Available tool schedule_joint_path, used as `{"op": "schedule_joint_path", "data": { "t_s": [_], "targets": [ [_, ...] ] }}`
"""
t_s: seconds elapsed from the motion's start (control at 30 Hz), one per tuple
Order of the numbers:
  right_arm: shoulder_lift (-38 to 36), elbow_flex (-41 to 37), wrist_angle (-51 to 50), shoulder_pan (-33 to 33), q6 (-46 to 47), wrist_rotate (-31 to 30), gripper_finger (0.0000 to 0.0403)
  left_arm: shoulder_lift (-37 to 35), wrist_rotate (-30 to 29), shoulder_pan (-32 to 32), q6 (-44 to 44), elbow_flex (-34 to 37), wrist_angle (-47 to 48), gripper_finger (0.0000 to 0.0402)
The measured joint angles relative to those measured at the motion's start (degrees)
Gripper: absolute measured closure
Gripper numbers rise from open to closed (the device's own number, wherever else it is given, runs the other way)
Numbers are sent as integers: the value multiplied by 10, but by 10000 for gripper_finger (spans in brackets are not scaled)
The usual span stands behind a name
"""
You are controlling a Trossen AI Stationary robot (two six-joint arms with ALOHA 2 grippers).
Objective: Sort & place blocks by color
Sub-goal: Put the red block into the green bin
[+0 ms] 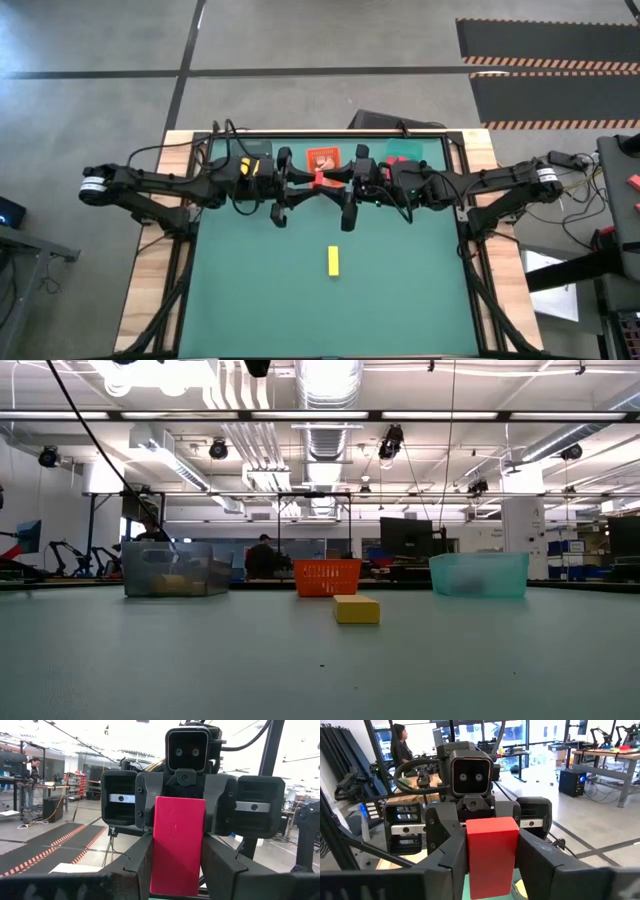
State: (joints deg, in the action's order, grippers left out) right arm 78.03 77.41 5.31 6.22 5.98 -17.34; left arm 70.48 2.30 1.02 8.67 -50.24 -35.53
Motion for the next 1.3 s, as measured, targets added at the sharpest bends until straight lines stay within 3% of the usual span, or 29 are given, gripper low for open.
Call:
{"op": "schedule_joint_path", "data": {
  "t_s": [0.2,0.37,0.47,0.7,0.93,1.07,1.17,1.3],
  "targets": [
    [0,1,0,0,-5,0,282,0,1,0,1,0,0,276],
    [-2,1,-7,0,0,-3,282,0,-14,0,1,0,6,184],
    [-11,1,-35,-6,10,-6,282,-1,-15,0,2,0,14,152],
    [-56,1,-234,-75,130,-1,282,-18,-35,1,38,0,95,142],
    [-50,1,-479,-206,202,93,282,-18,-36,1,106,1,166,140],
    [-22,1,-595,-285,154,129,282,-16,-37,1,120,1,174,140],
    [8,1,-657,-339,50,173,282,-16,-37,1,121,1,171,140],
    [56,1,-721,-383,-95,185,282,-16,-37,1,121,1,171,140]
  ]
}}
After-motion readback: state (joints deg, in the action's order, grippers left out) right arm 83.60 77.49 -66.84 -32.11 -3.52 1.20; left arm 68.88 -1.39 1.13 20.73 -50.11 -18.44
